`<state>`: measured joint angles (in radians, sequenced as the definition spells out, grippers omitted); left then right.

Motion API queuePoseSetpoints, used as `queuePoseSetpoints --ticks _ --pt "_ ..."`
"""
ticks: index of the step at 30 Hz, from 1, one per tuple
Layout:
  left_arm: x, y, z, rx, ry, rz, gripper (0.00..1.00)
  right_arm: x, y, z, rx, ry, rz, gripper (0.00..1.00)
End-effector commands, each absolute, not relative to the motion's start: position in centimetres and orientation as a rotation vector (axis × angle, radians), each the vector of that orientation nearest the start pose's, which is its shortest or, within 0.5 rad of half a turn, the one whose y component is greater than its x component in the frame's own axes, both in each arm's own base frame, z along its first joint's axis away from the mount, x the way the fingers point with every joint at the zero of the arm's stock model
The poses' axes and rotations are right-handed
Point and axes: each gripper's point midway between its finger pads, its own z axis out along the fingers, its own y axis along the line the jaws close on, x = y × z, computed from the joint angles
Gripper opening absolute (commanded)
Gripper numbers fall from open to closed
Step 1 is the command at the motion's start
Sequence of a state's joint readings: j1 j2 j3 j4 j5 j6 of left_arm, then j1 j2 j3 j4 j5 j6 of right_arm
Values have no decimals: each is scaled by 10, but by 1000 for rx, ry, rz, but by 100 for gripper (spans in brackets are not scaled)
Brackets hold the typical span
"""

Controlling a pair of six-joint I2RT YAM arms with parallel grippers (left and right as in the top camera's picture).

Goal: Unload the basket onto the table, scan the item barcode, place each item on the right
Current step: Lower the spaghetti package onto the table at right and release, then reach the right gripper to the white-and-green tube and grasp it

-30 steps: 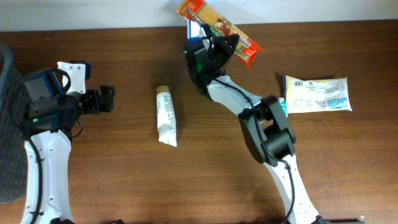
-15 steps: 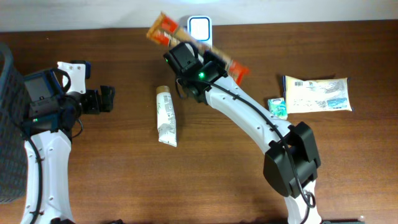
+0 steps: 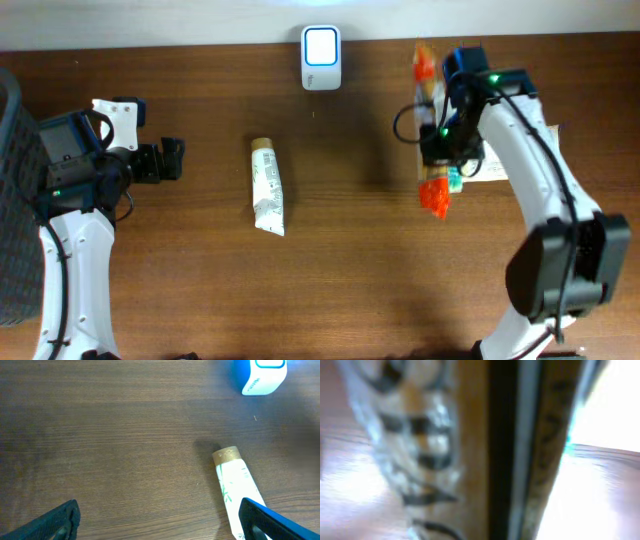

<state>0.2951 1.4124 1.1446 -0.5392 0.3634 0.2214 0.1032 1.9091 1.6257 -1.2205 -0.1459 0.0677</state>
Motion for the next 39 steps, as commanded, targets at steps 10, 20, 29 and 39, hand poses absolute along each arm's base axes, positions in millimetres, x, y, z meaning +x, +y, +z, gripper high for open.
queuePoseSetpoints --ticks 10,20,29,39 --pt "394 55 201 109 2305 -173 99 345 -4 48 264 3226 252 21" --pt "394 55 201 109 2305 -173 99 376 55 123 -87 3066 510 90" --pt "394 55 201 109 2305 -173 99 386 258 105 -464 2897 875 72" --pt "394 55 201 109 2305 -173 99 359 354 29 -559 2940 976 27"
